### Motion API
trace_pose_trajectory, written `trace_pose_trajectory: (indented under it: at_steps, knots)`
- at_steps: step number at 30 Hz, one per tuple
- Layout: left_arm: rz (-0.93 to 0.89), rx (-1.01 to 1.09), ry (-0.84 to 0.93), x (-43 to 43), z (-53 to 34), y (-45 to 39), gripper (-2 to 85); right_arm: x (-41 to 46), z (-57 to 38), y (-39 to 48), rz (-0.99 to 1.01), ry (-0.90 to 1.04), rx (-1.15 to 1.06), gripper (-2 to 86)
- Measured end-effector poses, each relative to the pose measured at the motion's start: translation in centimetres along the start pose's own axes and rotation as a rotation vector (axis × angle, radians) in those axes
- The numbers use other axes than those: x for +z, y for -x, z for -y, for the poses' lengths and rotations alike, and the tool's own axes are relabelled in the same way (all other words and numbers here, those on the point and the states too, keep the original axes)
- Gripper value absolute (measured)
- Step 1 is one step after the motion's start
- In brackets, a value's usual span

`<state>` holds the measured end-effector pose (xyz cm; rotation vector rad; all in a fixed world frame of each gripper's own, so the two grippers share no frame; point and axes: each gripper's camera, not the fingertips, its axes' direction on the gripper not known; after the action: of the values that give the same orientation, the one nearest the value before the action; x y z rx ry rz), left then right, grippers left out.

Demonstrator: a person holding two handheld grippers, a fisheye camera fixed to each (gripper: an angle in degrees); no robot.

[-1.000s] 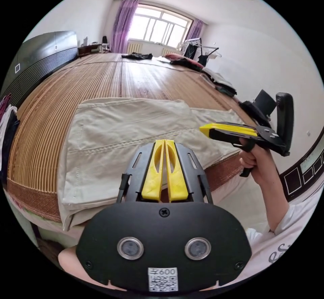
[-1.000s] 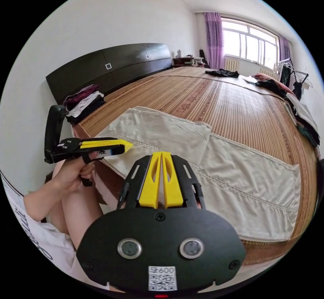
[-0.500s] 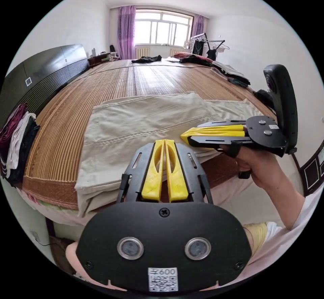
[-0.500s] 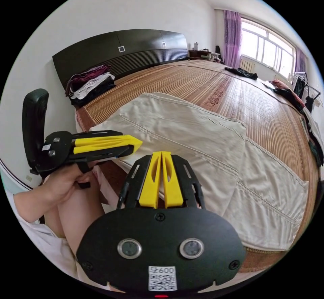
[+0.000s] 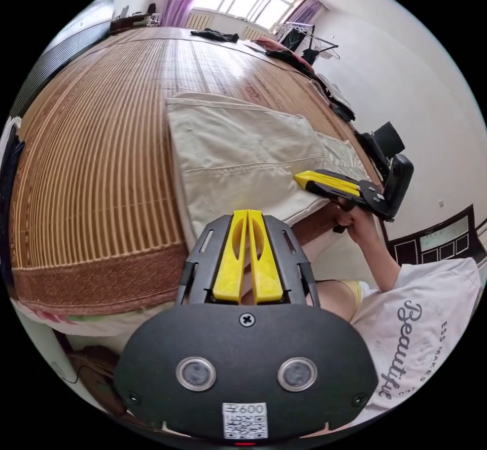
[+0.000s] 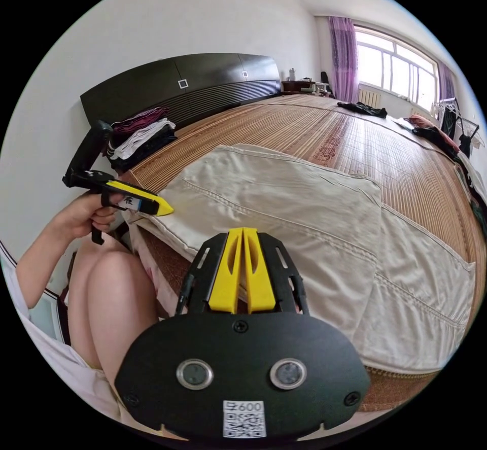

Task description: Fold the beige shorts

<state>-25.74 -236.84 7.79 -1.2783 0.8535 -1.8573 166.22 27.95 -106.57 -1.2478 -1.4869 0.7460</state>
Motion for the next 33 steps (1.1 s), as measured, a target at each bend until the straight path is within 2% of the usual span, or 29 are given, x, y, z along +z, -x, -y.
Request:
trace_pose_trajectory:
  at_steps: [3,6,8,12,16,19,24,28,33]
  knots:
    - [0.012,-0.027,-0.001,-1.7,-0.7,2.1,0.3,-0.3,0.7,-0.3,-0.005,-0.005,-0.004,-0.8]
    - [0.062,-0.145,-0.042,-3.9,-2.1,4.2,0.4,-0.6,1.7,-0.5,-0.013,-0.009,-0.008,-0.8]
    - [0.075,-0.198,-0.126,-5.3,-3.4,3.6,0.4,-1.0,2.8,-0.8,-0.017,0.001,-0.004,-0.8]
    - [-0.051,-0.159,-0.214,-4.3,-3.5,0.7,0.4,-1.4,6.2,-1.1,0.036,0.064,0.025,-0.8]
    - [0.038,-0.116,-0.066,1.2,-2.0,-1.5,0.3,-0.9,12.3,0.6,0.301,0.103,-0.053,-0.9]
    - [0.091,-0.079,-0.053,2.3,-2.0,-3.2,0.3,2.3,17.8,2.5,0.516,0.259,-0.137,-0.9]
    - [0.162,-0.035,-0.031,4.0,-2.1,-5.3,0.4,8.1,25.4,4.5,0.599,0.495,-0.179,-0.9]
    - [0.107,-0.068,-0.066,4.9,-3.8,-3.7,0.3,12.6,30.0,2.5,0.73,0.669,-0.108,-0.9]
    - [0.099,-0.069,-0.067,6.0,-4.9,-2.8,0.2,14.4,34.2,-1.3,0.864,0.653,0.072,-0.9]
